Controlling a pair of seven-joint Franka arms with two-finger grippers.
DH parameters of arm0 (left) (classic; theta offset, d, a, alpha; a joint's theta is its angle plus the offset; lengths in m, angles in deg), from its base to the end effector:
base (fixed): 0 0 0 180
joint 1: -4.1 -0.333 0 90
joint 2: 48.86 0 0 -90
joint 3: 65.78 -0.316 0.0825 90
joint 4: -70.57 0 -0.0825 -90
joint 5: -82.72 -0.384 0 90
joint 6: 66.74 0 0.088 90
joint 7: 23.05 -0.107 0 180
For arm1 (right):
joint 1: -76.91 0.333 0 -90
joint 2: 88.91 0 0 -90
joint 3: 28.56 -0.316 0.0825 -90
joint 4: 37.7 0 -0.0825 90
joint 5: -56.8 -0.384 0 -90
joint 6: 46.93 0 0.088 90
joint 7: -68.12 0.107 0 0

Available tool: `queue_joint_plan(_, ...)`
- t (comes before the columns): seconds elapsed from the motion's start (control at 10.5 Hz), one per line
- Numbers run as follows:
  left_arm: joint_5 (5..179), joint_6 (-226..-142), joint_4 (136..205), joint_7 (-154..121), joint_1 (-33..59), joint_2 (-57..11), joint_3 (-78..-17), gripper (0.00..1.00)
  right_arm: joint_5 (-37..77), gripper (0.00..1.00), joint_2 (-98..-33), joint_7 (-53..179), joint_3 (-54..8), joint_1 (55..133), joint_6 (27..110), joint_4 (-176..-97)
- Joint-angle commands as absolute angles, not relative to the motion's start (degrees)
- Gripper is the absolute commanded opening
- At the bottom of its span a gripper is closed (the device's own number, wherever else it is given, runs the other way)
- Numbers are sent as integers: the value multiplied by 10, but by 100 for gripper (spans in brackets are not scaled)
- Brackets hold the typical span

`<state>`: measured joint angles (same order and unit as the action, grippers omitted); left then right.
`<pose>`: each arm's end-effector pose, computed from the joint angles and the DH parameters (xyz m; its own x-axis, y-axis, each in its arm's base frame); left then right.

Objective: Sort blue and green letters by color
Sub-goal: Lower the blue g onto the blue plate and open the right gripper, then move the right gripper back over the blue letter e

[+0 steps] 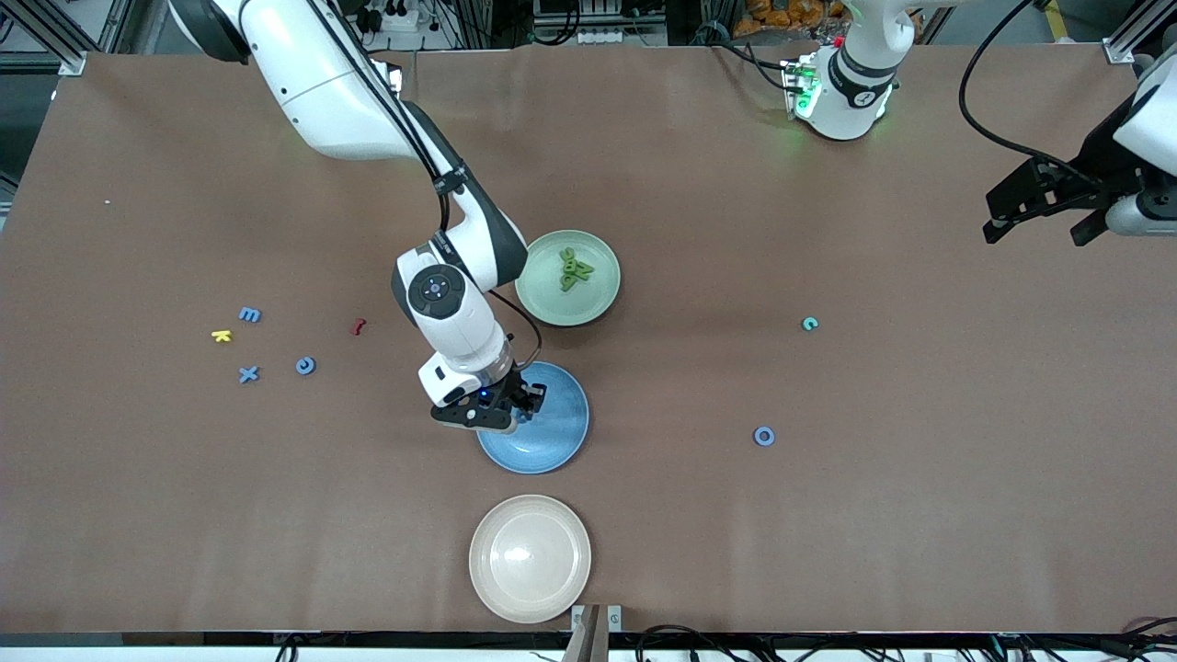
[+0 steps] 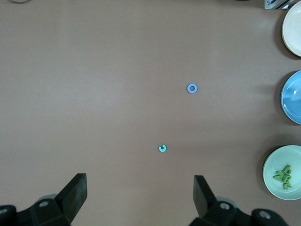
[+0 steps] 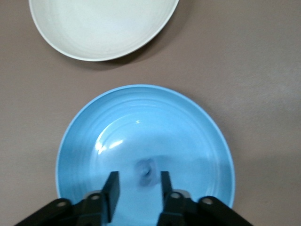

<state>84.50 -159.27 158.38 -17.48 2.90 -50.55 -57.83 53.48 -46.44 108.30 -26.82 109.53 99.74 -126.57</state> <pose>0.5458 -0.0691 0.6630 0.9939 -0.0190 0.1082 -0.0231 -0.9990 0.0376 0.6251 0.3774 0.2389 0.9599 -0.2086 0.1872 -0.1734 -0.9667 -0.1882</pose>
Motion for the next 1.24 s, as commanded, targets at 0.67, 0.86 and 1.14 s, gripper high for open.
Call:
queue_joint_plan(0.67, 854, -1564, 1581, -188, 30, -515, -584, 100, 494, 100, -543, 1023, -268, 925, 794, -1265)
queue_joint_plan(0.86, 854, -1564, 1581, -189, 30, -511, -584, 100, 495, 100, -585, 997, -267, 864, 792, -1338)
queue_joint_plan(1.14, 854, -1564, 1582, -188, 30, -511, -584, 100, 522, 100, -646, 961, -268, 794, 814, -1455)
